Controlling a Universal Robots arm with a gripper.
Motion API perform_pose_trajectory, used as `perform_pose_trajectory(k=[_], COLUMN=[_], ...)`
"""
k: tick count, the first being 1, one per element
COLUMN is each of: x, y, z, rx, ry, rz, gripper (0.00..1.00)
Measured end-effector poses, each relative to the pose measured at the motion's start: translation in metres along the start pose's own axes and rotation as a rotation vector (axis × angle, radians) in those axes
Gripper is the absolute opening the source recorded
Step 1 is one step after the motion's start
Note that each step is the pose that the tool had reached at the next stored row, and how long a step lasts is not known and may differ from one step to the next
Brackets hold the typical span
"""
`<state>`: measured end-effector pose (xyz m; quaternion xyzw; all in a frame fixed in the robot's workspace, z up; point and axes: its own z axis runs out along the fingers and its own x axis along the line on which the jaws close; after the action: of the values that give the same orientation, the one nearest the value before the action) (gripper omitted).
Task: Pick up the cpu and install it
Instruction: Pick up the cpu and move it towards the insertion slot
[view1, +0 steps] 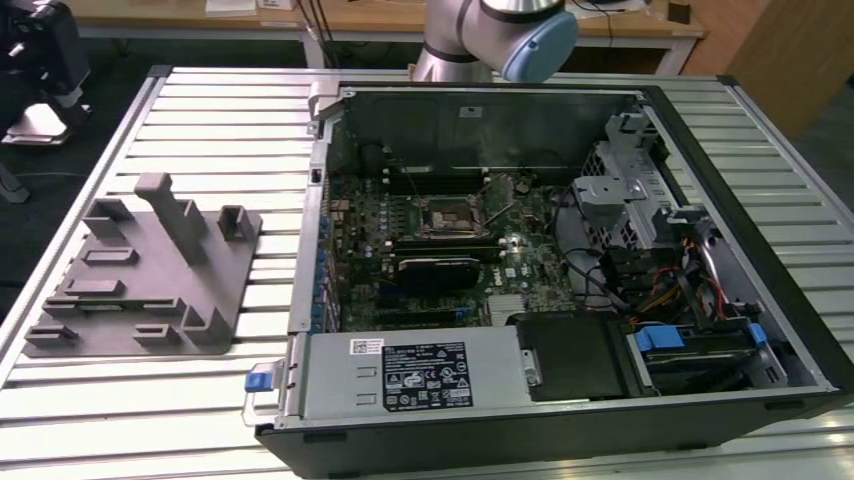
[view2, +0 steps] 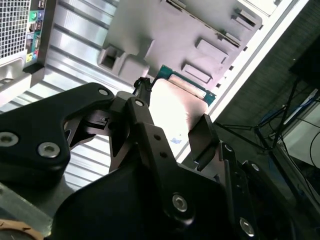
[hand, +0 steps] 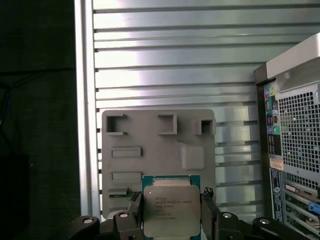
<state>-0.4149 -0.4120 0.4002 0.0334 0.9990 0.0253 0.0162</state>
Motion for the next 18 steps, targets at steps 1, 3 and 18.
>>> perform_pose_trajectory(k=[1,3,18], x=[-0.0028,-0.0088,-0.0531], y=[0.0002,0.0007,0.0042], z=[0.0001,0.0003,0.0018], rx=[0.0001,0.0000,0.0001], ry=[0.0001,0.0000,0.0001], rz=[0.000,0.000,0.000], gripper=[0.55,0.55,0.55])
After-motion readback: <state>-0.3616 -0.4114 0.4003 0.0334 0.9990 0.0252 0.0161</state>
